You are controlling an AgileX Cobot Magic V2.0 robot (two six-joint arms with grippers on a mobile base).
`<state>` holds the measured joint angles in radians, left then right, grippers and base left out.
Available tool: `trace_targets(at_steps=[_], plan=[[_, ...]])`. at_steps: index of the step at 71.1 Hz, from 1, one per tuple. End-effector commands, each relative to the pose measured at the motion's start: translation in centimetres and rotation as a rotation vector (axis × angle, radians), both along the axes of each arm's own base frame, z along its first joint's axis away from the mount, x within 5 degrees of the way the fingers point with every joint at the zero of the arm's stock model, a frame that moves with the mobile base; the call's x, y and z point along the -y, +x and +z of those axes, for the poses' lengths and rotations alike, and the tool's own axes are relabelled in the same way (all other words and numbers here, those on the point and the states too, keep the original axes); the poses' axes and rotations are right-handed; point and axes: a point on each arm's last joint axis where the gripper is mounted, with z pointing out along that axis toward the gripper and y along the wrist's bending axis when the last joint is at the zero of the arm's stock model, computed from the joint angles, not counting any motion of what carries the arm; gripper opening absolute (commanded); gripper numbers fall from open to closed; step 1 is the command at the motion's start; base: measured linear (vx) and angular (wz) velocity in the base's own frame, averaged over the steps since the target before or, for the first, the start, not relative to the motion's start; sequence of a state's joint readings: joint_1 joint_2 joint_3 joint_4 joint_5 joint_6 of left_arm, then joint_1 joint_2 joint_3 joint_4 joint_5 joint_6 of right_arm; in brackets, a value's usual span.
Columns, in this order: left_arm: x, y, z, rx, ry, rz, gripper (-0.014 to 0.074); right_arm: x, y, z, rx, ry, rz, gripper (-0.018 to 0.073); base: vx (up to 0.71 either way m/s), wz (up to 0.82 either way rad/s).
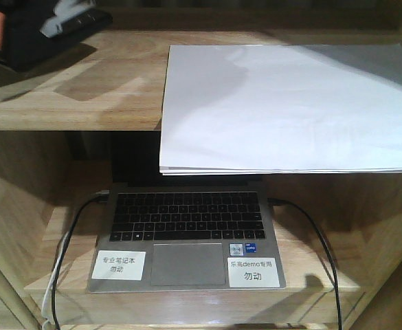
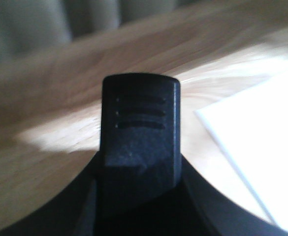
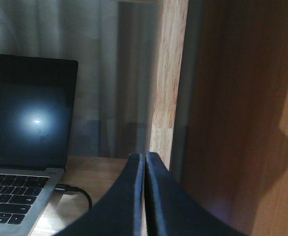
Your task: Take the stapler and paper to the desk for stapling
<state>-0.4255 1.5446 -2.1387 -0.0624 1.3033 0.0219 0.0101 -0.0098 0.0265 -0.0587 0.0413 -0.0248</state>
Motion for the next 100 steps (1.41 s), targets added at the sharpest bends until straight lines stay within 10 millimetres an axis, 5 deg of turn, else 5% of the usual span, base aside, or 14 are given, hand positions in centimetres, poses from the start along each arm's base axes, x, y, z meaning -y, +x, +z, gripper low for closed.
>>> trace_targets(at_steps=[1,14,36,59,100], plan=[[-0.7,-3.4,3.4,0.167,-0.095,-0.078,-0.0006,0.0,-0.1,0.5,0.075,-0.006,0.003,-0.0010,0.00,0.00],[-1.0,-6.3,4.2,0.219,-0.103,-0.202,-0.0006,0.0,-0.1,0.5,0.075,-0.006,0.003,-0.0010,0.00,0.00],[-2.7,-11.1,0.6,0.261,0.005,-0.336,-0.0006,0.0,-0.1,0.5,0.075,-0.006,0.003,-0.0010,0.00,0.00],[-3.5,-16.2,-5.4,0.268,0.062,-0.572,-0.0006,0.0,-0.1,0.5,0.075,-0.006,0.003,-0.0010,0.00,0.00],[-6.3,-21.8,-17.3,0.270,0.034,-0.519,-0.0006,0.0,-0.1,0.5,0.075,-0.006,0.003,-0.0010,0.00,0.00]])
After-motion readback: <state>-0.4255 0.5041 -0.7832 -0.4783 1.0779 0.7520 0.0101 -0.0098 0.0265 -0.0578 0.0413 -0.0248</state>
